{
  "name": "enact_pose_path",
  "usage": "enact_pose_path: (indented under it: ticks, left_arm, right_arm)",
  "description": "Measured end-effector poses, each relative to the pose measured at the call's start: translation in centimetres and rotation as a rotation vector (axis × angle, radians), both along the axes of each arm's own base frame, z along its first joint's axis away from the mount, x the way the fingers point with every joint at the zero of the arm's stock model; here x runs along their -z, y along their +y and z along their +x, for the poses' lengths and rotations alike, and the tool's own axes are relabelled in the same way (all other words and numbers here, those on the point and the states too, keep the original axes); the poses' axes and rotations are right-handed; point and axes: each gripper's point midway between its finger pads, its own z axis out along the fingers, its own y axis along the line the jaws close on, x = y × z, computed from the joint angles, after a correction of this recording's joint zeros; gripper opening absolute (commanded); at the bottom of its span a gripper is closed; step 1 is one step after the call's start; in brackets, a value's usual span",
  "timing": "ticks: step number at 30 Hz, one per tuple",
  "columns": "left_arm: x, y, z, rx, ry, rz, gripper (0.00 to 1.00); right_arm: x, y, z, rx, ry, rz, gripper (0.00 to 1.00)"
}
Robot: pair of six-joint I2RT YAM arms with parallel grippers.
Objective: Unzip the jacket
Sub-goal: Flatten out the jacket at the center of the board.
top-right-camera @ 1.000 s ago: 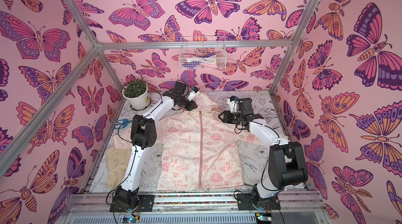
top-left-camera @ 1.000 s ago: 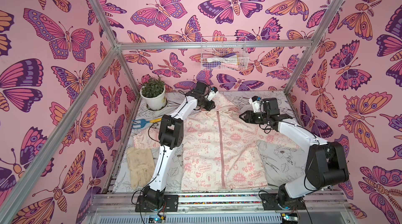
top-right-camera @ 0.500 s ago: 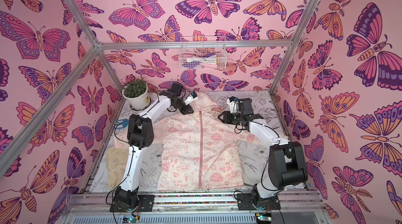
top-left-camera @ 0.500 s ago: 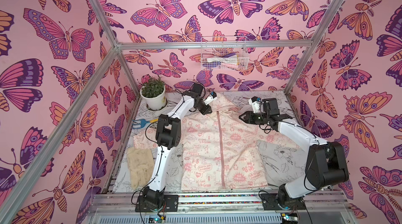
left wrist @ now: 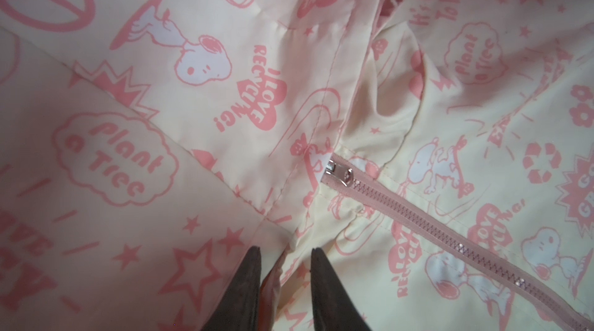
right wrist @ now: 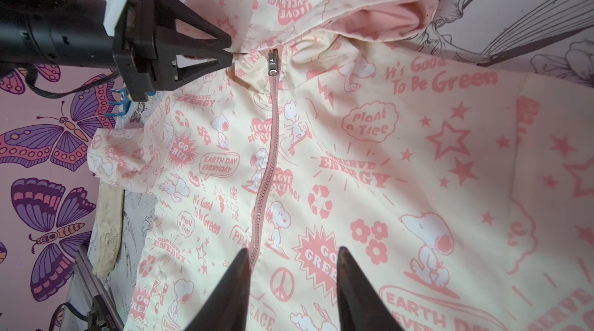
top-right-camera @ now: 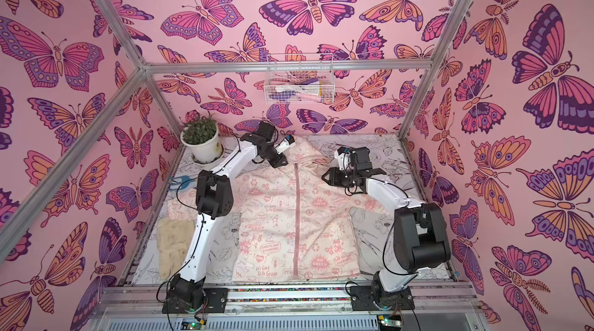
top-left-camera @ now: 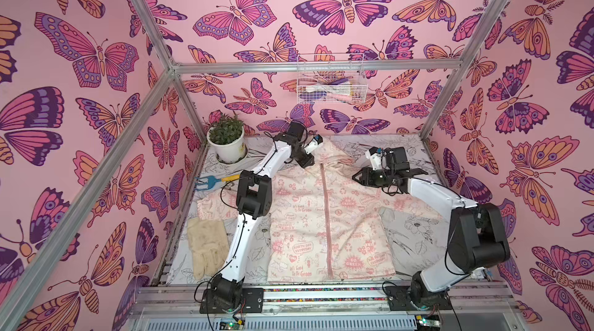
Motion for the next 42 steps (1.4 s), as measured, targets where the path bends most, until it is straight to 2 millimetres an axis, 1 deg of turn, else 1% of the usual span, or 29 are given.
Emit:
enact_pose_path:
  ticks: [3, 6, 10, 13, 20, 22, 25, 27, 31, 34, 35, 36, 38, 39, 42]
  left_arm:
    - [-0.2, -0.6, -0.3, 0.019, -0.002, -0.013, 0.34]
    - [-0.3, -1.6, -0.5, 0.041, -0.002, -0.027, 0.33]
    - [0.2, -3.0, -1.5, 0.075, 0.034, -0.054, 0.19]
    - [0.0, -3.8, -2.4, 0.106, 0.059, -0.083, 0.12]
    - [-0.1, -3.9, -3.3, 0.13, 0.095, -0.099, 0.07]
    - [-0.2, -4.2, -2.7, 0.125, 0.08, -0.102, 0.06]
    - [0.1, -4.7, -1.0, 0.093, 0.039, -0.091, 0.03]
    - [0.9, -5.0, 0.0, 0.065, 0.017, -0.078, 0.0]
    - [3.6, -5.3, 0.4, 0.026, 0.032, -0.04, 0.0]
    - [3.8, -5.7, 1.3, -0.006, -0.009, -0.025, 0.0]
    - [3.8, -5.6, 1.7, -0.024, -0.025, -0.015, 0.06]
    - [3.7, -5.6, 2.2, -0.047, -0.04, -0.008, 0.2]
    - [3.7, -5.3, 3.2, -0.106, -0.063, -0.006, 0.4]
    - [3.6, -5.2, 3.9, -0.14, -0.076, -0.009, 0.47]
    - [3.2, -4.4, 5.7, -0.242, -0.098, -0.038, 0.52]
  right_arm:
    - [0.3, 0.0, 0.0, 0.0, 0.007, -0.001, 0.45]
    - [0.5, 0.0, -0.1, 0.0, 0.016, -0.003, 0.45]
    - [0.6, 0.0, -0.2, -0.001, 0.022, -0.005, 0.45]
    - [0.6, 0.0, -0.3, -0.001, 0.025, -0.005, 0.45]
    - [1.5, 0.1, -0.4, -0.003, 0.051, -0.01, 0.45]
    - [1.7, 0.2, -0.5, -0.008, 0.057, -0.012, 0.45]
    - [1.8, 0.7, -0.7, -0.021, 0.066, -0.014, 0.45]
    - [1.8, 1.0, -0.9, -0.029, 0.069, -0.015, 0.45]
    - [1.6, 1.3, -1.1, -0.036, 0.075, -0.018, 0.45]
    - [1.5, 1.4, -1.1, -0.038, 0.079, -0.02, 0.45]
    - [1.5, 1.4, -1.1, -0.039, 0.08, -0.021, 0.45]
    - [1.5, 1.4, -1.1, -0.039, 0.081, -0.021, 0.45]
    - [1.4, 1.6, -1.2, -0.042, 0.081, -0.023, 0.45]
    - [1.4, 1.8, -1.1, -0.043, 0.082, -0.026, 0.45]
    - [1.8, 2.8, -1.1, -0.053, 0.098, -0.038, 0.5]
